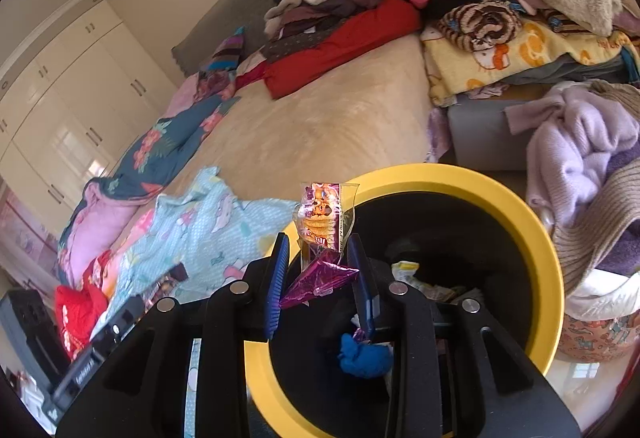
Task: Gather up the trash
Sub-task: 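Carry the brown and pink candy wrappers over the yellow bin, then open both grippers to drop the candy wrappers into the bin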
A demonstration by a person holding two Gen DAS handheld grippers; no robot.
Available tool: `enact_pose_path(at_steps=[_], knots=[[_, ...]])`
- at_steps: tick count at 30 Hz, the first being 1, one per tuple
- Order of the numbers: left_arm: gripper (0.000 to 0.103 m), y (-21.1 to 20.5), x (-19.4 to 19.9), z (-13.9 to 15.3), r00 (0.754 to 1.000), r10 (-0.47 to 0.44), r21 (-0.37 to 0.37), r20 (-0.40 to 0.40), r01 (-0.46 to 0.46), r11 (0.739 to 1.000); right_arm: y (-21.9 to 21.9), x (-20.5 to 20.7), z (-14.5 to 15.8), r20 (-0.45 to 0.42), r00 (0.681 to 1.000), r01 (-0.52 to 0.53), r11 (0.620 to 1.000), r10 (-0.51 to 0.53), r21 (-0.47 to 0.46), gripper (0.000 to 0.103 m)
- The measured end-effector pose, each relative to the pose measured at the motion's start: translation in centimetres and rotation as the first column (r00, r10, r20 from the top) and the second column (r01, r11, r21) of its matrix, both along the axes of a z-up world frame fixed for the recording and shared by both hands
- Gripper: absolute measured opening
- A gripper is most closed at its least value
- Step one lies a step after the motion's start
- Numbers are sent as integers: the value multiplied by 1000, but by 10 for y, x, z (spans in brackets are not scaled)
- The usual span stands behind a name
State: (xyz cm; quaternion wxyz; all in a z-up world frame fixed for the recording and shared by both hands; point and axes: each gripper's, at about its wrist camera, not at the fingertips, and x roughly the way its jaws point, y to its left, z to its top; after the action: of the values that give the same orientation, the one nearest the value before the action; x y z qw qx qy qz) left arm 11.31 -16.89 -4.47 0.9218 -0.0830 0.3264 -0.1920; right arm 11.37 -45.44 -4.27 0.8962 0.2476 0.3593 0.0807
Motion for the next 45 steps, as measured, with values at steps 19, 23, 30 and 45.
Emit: enact_pose_path(at_steps=[19,23,30,45], knots=[[1,-78,3,-34,979,-187,83,-85,194,978,-31,1,-12,-52,997,67,997,-65,36,30],[2,-89,7,-43,970,-214,89,-117,225,970,-35,1,-14,-57,995,80,996,-77,46,30],[2,-104,16,-53,959,-236,87,-156,251,964,-40,1,-17,-65,993,102,993,-98,58,31],[66,-95,21,-48,969,-194,66,-153,206,976,-39,-2,-13,-69,991,118,993,-115,28,52]])
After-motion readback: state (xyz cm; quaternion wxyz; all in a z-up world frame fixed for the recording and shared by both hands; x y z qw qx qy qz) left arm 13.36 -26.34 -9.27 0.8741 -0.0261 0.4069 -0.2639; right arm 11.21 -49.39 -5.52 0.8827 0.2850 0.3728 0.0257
